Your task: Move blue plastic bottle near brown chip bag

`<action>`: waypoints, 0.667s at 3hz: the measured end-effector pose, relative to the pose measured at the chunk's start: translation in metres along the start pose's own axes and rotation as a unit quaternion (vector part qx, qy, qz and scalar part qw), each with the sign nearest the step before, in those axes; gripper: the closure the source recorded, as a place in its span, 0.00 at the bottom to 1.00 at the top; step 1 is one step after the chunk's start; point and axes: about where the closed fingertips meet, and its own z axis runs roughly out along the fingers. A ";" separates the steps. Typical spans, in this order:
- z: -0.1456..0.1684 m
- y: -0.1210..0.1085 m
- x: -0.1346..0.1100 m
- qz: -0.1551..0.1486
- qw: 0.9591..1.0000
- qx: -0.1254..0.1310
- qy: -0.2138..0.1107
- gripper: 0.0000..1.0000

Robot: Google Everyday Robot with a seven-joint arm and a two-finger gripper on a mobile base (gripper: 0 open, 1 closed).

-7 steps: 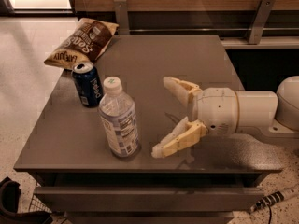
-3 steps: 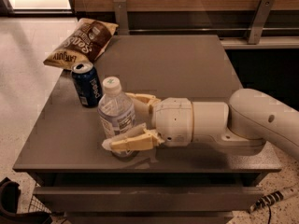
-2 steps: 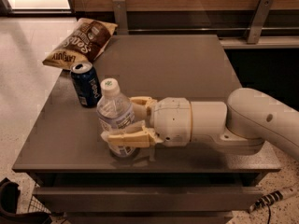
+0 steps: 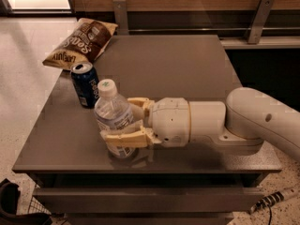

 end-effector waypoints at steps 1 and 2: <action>0.001 0.000 0.000 0.000 1.000 -0.001 0.000 1.00; -0.009 -0.020 -0.007 0.005 1.000 0.005 -0.004 1.00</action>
Offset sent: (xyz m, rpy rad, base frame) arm 0.0614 -0.0386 0.0275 0.0344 0.0357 -0.0415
